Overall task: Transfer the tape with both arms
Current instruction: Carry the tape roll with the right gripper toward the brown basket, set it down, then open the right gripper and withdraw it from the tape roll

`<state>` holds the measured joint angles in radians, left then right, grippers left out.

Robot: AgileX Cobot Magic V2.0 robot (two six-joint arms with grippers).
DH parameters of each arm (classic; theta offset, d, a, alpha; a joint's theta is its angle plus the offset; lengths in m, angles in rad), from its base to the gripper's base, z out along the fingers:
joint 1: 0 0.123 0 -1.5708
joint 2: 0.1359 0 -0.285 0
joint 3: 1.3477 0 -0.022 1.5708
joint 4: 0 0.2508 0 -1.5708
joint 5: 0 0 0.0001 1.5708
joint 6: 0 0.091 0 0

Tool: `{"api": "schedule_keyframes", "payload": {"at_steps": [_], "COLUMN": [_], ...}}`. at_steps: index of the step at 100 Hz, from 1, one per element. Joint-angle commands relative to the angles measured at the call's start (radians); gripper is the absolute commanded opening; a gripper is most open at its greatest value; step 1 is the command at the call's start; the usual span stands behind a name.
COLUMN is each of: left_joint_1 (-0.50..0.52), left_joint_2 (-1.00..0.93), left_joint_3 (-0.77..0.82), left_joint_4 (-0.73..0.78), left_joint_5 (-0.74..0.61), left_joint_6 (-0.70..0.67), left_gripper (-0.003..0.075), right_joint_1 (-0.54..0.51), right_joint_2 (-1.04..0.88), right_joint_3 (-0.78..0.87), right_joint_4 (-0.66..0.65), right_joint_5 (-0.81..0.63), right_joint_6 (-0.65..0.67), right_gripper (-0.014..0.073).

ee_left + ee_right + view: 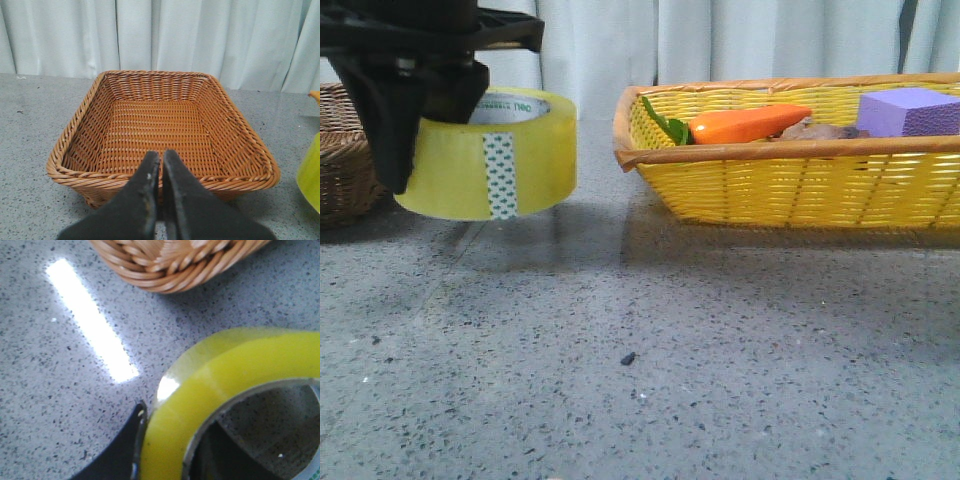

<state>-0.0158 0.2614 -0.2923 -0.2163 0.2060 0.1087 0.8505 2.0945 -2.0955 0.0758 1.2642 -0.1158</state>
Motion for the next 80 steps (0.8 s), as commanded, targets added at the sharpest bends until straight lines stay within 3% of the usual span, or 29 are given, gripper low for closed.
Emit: {"api": "schedule_keyframes", "payload": {"at_steps": [1,28,36,67,80], "left_joint_1": [0.002,0.002,0.002,-0.012,-0.043], "left_joint_2": [0.017,0.017,0.017,0.017,0.017], "left_joint_3": [-0.037,-0.037,-0.037,-0.052,-0.071], "left_joint_4": [-0.005,-0.005,-0.005,-0.005,-0.058], "left_joint_5": [-0.071,-0.069,-0.063,-0.058,-0.109], "left_joint_6": [-0.009,-0.009,-0.009,-0.009,-0.009], "left_gripper": [-0.0021,-0.0021,-0.0021,-0.0020,-0.0020], "right_joint_1": [-0.006,-0.010,-0.012,-0.017,-0.027], "right_joint_2": [-0.044,-0.019,-0.021,-0.136,-0.235], "right_joint_3": [-0.038,-0.038,-0.038,-0.038,-0.038], "right_joint_4": [-0.009,-0.006,-0.006,-0.008,-0.016], "right_joint_5": [0.047,0.047,0.047,0.047,0.047], "right_joint_6": [-0.008,-0.008,-0.008,-0.008,-0.008], "right_gripper": [-0.0030,0.0241,0.0279,0.0267,0.0109]}}
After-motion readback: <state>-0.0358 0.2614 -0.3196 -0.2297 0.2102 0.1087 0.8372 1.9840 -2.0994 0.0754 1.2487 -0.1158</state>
